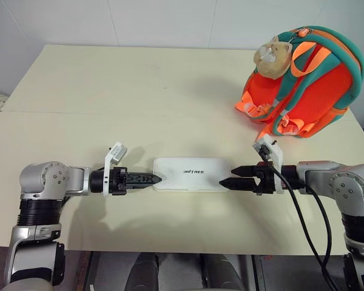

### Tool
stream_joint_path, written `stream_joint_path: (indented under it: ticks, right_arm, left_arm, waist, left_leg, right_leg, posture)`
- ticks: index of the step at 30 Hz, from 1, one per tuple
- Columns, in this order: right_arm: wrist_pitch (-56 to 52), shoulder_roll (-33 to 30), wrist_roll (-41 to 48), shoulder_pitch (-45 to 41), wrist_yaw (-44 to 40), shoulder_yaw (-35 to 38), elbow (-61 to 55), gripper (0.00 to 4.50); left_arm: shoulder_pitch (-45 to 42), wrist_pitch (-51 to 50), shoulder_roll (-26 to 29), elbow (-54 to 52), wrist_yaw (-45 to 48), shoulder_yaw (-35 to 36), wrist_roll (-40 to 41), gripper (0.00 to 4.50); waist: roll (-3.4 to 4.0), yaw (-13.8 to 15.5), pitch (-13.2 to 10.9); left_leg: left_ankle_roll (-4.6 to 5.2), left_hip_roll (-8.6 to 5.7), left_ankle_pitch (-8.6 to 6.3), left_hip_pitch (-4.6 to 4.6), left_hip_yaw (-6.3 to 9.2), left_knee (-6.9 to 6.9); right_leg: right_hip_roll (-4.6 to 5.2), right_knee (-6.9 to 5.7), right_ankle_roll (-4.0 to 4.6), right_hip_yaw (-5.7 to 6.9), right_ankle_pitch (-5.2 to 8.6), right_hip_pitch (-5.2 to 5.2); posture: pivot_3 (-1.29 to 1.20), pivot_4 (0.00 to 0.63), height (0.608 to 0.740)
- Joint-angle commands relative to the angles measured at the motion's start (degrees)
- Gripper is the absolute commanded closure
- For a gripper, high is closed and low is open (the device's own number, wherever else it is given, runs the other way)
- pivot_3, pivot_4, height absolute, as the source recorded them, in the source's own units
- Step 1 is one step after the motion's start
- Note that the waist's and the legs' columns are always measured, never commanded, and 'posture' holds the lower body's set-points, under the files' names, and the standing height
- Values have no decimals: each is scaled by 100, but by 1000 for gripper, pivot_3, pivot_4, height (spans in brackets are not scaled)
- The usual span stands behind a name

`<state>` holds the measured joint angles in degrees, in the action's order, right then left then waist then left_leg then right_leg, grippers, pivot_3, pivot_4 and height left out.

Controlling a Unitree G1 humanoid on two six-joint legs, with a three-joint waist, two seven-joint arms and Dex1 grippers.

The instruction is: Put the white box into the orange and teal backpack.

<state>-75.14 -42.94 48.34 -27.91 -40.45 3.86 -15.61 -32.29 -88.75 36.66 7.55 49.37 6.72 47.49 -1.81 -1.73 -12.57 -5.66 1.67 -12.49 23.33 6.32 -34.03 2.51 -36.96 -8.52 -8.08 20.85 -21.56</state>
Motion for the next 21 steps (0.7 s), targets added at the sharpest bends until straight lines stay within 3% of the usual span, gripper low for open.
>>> stream_joint_path:
  ticks: [1, 11, 21]
  right_arm:
    - [100, -17, 26, 29, -107, 0, -79, 20]
    - [370, 113, 89, 30, -327, -131, -132, 20]
    - [2262, 62, -943, 380, -1410, -856, 398, 20]
  left_arm:
    - [102, -163, -83, 107, -64, -222, -23, 0]
    - [-7, -103, -286, 340, -66, -234, -66, 0]
    - [-99, -73, -309, 493, 55, -375, -84, 0]
  waist:
    - [0, -1, 0]
    - [3, 12, 2]
    - [3, 11, 3]
  left_leg:
    - [0, 0, 0, 0, 0, 0]
    - [0, -1, 0, -2, 0, -4]
    - [-1, -3, 1, -4, 0, -9]
  right_leg:
    - [0, 0, 0, 0, 0, 0]
    - [0, -1, -1, 1, 0, 5]
    - [1, 0, -5, 1, -3, 10]
  posture:
    - [0, 150, 740]
    - [0, 150, 740]
    - [0, 150, 740]
